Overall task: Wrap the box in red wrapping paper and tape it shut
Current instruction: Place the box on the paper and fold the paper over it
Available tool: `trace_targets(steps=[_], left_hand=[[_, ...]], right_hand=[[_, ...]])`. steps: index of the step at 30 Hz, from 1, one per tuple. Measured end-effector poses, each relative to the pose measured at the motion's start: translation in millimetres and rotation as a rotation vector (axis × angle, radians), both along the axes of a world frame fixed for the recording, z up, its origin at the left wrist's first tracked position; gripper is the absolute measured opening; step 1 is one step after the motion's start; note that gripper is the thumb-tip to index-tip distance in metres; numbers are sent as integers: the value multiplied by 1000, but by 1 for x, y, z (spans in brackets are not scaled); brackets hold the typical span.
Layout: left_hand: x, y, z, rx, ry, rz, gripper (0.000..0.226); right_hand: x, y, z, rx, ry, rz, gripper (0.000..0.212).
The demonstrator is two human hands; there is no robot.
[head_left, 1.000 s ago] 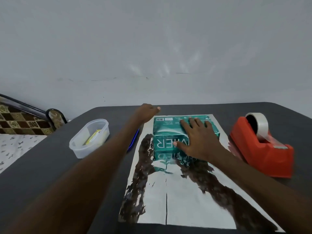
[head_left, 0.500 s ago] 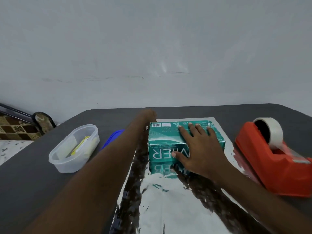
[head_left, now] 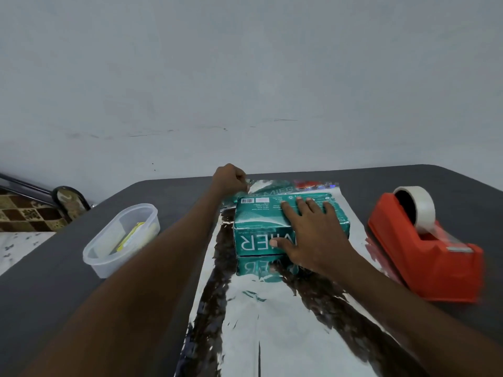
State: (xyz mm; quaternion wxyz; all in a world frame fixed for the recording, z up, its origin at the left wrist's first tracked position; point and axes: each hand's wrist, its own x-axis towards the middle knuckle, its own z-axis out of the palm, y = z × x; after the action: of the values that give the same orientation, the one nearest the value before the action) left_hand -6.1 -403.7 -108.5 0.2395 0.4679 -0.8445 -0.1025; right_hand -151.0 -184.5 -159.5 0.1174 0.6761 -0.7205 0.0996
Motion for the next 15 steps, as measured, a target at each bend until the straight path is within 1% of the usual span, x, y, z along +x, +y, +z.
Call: trace_targets(steps=[5, 10, 12, 15], left_hand=[[15, 23, 16, -5, 95, -57, 8], [29, 49, 24, -7, 63, -116, 8], [36, 61, 25, 16, 89, -156, 7], [44, 75, 23, 44, 120, -198, 14]], right_hand=[[1, 1, 1, -8, 20, 2, 89], [4, 4, 4, -2, 11, -14, 91], [6, 5, 5, -6, 10, -16, 94], [6, 7, 5, -3, -4, -20, 101]])
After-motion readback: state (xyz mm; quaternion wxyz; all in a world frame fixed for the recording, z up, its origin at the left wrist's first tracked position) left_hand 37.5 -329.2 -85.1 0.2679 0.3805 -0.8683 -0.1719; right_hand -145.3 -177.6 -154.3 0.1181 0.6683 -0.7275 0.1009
